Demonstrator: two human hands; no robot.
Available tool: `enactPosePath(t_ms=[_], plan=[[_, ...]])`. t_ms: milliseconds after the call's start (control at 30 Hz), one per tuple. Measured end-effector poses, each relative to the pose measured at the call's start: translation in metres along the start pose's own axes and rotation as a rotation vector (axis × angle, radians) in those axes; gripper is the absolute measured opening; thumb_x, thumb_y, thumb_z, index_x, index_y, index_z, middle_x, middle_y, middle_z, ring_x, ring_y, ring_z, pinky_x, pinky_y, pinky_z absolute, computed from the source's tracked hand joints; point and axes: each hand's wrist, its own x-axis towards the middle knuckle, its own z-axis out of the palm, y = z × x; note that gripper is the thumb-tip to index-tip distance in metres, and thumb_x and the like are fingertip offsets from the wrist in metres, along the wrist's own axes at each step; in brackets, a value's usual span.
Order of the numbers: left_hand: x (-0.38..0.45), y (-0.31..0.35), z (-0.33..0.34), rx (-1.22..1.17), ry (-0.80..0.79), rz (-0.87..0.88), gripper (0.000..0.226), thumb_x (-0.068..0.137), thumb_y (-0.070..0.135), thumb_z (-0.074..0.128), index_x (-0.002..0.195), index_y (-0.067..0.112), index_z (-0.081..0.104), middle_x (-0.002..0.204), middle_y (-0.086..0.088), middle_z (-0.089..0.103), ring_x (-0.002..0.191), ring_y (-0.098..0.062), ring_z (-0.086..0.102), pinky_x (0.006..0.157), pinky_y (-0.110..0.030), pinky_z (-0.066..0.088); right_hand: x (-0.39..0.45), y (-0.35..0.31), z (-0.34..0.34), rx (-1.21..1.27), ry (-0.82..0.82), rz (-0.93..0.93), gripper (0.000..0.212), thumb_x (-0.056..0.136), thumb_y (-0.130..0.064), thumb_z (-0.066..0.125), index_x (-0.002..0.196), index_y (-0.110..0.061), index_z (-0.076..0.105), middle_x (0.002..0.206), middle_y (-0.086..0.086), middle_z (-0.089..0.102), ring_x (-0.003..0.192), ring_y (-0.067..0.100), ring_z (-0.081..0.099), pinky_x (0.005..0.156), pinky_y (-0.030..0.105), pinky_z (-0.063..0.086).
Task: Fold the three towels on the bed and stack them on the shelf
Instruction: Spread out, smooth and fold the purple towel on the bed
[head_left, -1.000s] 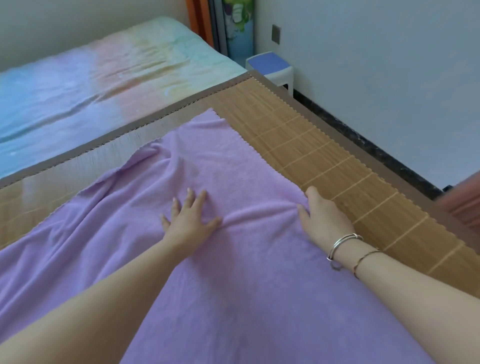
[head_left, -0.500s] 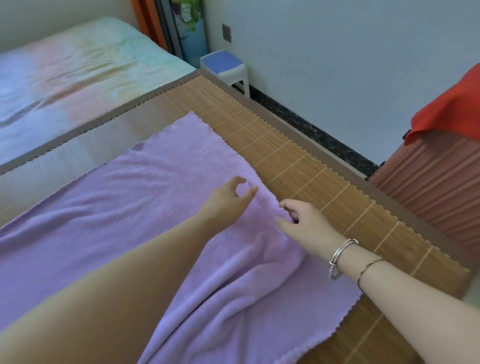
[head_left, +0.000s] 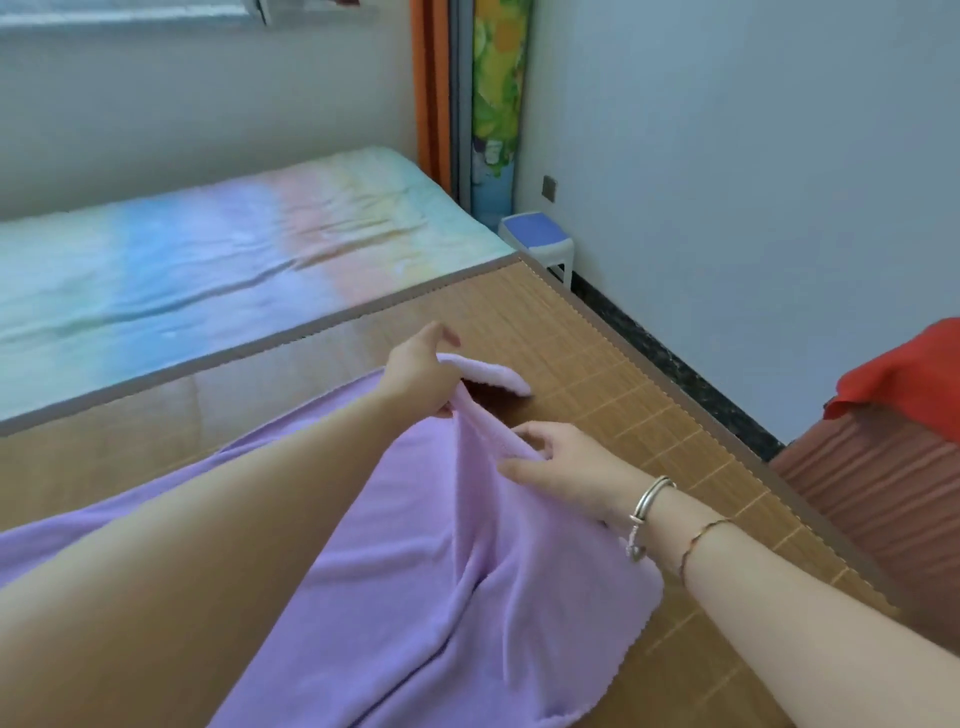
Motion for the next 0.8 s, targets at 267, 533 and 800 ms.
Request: enactPosePath(t_ms=[267, 533, 800], plan=[[-0.162, -0.066, -0.268, -0.156, 0.163, -0.008, 0.038, 0.084, -0.009, 0.036, 0.087, 0.000, 0.072, 0.083, -0.014, 0.066, 0.076, -0.023, 0.063, 0.064, -0.026, 0.059, -0.065, -0.204, 0.166, -0.069, -0.143, -0.131, 0.020, 0.078, -0.019, 0.053, 0.075, 0.001, 0.054, 0.072, 0.001, 0.038, 0.069, 0.010, 0.035, 0.062, 0.027, 0.028], [-0.320, -0.163, -0.465, -0.309, 0.347, -0.126, 0.044, 0.071, -0.022, 0.026, 0.058, 0.003, 0.060, 0.050, -0.003, 0.061, 0.064, -0.021, 0.060, 0.054, -0.021, 0.056, -0.132, -0.350, 0.378, -0.078, -0.288, -0.194, 0.017, 0.068, -0.024, 0.047, 0.073, -0.012, 0.058, 0.076, 0.003, 0.041, 0.073, 0.015, 0.039, 0.066, 0.029, 0.029], [-0.410, -0.289, -0.570, -0.291, 0.436, -0.261, 0.046, 0.079, -0.012, 0.036, 0.100, 0.006, 0.073, 0.097, -0.011, 0.067, 0.090, -0.022, 0.062, 0.078, -0.031, 0.057, -0.159, -0.396, 0.555, 0.007, -0.591, -0.173, 0.023, 0.080, -0.023, 0.064, 0.090, -0.003, 0.057, 0.073, -0.002, 0.048, 0.069, 0.011, 0.047, 0.064, 0.025, 0.039]])
